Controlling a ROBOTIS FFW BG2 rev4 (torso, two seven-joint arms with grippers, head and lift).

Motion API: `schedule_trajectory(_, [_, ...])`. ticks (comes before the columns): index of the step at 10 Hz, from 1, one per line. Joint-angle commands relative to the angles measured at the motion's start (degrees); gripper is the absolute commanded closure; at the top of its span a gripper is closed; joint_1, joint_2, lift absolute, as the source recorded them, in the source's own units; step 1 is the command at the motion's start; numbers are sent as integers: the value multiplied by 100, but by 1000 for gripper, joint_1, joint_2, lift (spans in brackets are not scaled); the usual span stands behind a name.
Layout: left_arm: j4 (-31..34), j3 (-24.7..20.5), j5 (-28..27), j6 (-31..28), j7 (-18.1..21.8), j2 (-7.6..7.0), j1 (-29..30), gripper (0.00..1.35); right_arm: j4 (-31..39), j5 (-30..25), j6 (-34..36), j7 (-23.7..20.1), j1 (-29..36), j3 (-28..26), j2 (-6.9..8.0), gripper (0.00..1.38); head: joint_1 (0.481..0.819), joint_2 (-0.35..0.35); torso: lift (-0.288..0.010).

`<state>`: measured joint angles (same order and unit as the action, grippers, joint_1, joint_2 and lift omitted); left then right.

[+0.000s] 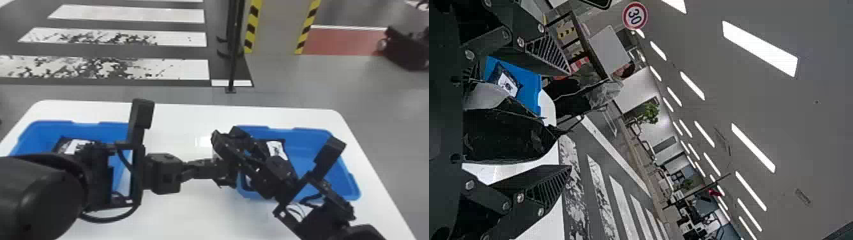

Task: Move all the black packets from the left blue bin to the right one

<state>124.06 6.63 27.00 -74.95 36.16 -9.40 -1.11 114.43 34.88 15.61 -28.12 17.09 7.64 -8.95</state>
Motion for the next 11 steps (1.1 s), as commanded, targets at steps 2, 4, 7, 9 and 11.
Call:
schedule_trajectory(2, [-10,-34,8,28,5,9,-2,1202,-45,19,0,-44,-8,2,-1,1280,695,-67,-150])
schedule_trajectory(4, [-10,-46,19,42,5,9,-2,1200,-59,19,0,-71,7,2,8,1280,695,-63,-150])
schedule_trajectory(7, [-38,-229,179,281,-30,62,153,716,-87,134,42,-97,7,-33,8,1280,695,-59,-150])
schedule_trajectory(9, [-38,-446,236,337,-30,79,350,55,-158,65,42,-88,-64,-341,16,1280,695,-59,-150])
schedule_trajectory(11, [229,-766,270,351,23,70,617,163,-397,-49,42,-80,-261,-821,-1,1280,695,-85,-150])
